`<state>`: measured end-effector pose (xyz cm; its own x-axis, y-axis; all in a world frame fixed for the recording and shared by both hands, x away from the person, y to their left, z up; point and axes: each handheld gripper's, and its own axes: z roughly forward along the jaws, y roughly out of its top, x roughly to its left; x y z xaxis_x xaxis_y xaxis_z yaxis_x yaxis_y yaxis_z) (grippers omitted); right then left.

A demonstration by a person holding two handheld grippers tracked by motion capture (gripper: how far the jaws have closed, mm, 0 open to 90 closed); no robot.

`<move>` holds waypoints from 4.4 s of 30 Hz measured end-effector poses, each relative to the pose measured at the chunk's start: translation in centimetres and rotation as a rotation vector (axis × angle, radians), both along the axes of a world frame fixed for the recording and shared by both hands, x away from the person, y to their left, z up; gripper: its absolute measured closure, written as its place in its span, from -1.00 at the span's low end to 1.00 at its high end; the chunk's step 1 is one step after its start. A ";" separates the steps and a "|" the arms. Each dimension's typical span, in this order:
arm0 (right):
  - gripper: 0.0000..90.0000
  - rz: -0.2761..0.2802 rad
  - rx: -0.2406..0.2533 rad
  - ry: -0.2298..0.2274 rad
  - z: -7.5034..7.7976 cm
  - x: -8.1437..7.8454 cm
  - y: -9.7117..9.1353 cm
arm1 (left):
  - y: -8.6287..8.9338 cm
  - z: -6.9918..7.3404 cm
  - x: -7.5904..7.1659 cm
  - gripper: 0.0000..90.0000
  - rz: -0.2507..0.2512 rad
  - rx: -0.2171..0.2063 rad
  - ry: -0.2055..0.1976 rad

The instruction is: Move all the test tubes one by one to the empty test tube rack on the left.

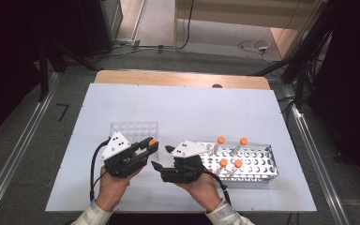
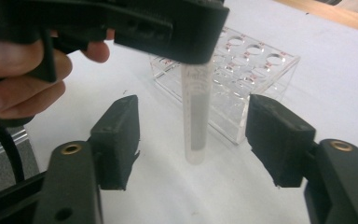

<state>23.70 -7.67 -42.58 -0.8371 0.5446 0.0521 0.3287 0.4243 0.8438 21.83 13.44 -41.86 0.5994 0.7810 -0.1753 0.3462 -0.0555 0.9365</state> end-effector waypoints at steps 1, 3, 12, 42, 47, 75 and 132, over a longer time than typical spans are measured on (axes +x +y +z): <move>-0.34 0.000 0.000 0.000 0.0 0.0 0.0 | 0.1 0.1 0.1 0.55 0.004 -0.001 -0.003; -0.40 0.006 -0.005 -0.004 0.2 -0.2 -0.3 | 0.3 0.3 0.2 0.54 0.014 -0.008 -0.009; -0.45 0.011 -0.003 -0.026 0.9 -1.3 -1.9 | 1.5 1.5 1.2 0.55 0.069 -0.026 -0.033; -0.49 -0.012 0.016 -0.017 0.9 -1.2 -2.4 | 1.9 1.4 3.7 0.54 0.189 0.062 -0.110; -0.49 -0.012 0.018 -0.017 1.0 -1.2 -2.5 | 1.8 0.7 3.9 0.54 0.193 0.075 -0.095; -0.48 -0.014 0.027 -0.024 1.1 -1.3 -2.8 | 1.2 -2.7 4.3 0.40 0.190 0.119 -0.013; -0.35 -0.285 0.082 -0.111 0.4 -3.1 -18.8 | 4.4 -2.3 0.5 -0.63 0.290 0.023 -0.034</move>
